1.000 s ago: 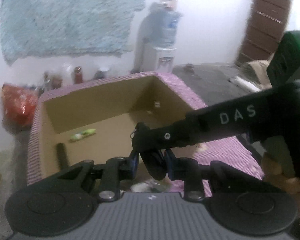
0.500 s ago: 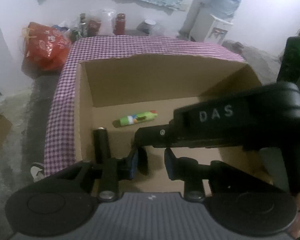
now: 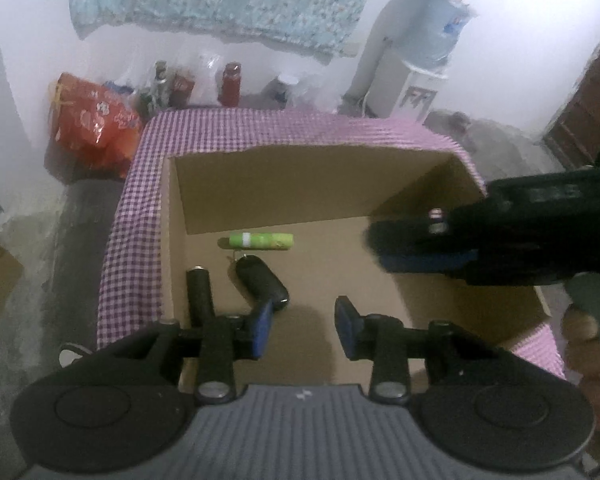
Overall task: Organize rigid objects
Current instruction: 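Grasp the rim of the pink bowl with the right tool, then lift the pink bowl into the box and open the right tool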
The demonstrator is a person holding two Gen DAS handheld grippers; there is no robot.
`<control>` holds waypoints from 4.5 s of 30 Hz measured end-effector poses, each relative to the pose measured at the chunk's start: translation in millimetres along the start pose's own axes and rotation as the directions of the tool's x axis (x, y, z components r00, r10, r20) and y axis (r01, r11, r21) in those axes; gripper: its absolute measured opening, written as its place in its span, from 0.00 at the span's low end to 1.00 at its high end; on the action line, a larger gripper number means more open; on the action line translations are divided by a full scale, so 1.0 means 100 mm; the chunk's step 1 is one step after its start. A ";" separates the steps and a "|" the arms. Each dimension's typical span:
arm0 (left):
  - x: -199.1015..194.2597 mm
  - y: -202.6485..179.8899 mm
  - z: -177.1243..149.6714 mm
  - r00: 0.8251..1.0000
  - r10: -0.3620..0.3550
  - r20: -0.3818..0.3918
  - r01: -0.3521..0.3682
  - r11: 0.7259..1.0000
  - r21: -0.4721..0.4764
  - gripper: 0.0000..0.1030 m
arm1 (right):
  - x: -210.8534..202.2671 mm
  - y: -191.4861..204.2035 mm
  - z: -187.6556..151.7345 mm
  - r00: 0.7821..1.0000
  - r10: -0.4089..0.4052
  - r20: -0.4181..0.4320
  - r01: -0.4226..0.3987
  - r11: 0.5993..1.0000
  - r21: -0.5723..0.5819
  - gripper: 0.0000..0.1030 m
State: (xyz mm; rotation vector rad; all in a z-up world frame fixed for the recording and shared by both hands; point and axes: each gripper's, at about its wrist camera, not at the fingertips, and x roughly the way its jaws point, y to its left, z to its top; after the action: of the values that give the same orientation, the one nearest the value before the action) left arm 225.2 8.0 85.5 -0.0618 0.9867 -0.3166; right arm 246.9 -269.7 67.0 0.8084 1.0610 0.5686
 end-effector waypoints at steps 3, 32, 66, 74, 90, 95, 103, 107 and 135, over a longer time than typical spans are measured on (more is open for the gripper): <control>-0.26 -0.09 -0.11 0.999 -0.010 0.048 0.009 0.999 0.036 0.45 | -0.42 0.01 -0.17 0.997 0.056 0.044 -0.054 0.998 -0.028 0.25; 0.31 -1.35 -1.83 0.999 -0.047 -0.016 0.050 0.912 0.406 0.61 | -0.89 -1.13 -1.94 0.919 -0.304 0.253 0.357 0.912 -0.201 0.32; 0.72 -1.79 -1.87 0.998 -0.052 0.036 0.023 0.832 0.555 0.72 | -0.72 -1.25 -1.96 0.865 -0.444 0.234 0.500 0.807 -0.316 0.08; 0.63 -1.80 -1.89 0.997 -0.051 0.057 0.012 0.842 0.540 0.71 | -0.77 -1.18 -2.02 0.864 -0.439 0.246 0.499 0.808 -0.312 0.08; -0.49 -1.23 -0.84 0.957 0.007 0.289 -0.128 0.906 0.404 0.71 | -0.91 0.34 -1.39 0.906 -0.225 0.359 0.407 0.700 -0.587 0.09; -0.15 -0.75 -0.33 0.991 0.044 0.124 -0.081 0.945 0.316 0.71 | -0.32 0.52 -0.76 0.950 -0.251 0.186 0.313 0.753 -0.579 0.10; 0.53 -0.17 0.03 0.986 0.075 -0.152 -0.039 0.973 0.227 0.71 | 0.66 0.38 -0.23 0.932 -0.355 -0.074 0.274 0.824 -0.496 0.10; 0.66 -0.12 -0.02 0.975 0.126 -0.181 -0.080 0.967 0.241 0.72 | 0.88 0.26 -0.19 0.919 -0.364 -0.152 0.263 0.852 -0.452 0.09; -0.57 -0.26 -0.20 0.995 0.020 0.095 -0.040 0.976 0.214 0.78 | -0.51 0.38 -0.54 0.994 -0.108 0.002 0.102 0.934 -0.344 0.16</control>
State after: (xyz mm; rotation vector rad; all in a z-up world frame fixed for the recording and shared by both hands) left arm 174.1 1.3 125.5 0.1348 0.8559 -0.3877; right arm 176.2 -269.1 111.6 0.4378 0.9785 0.6483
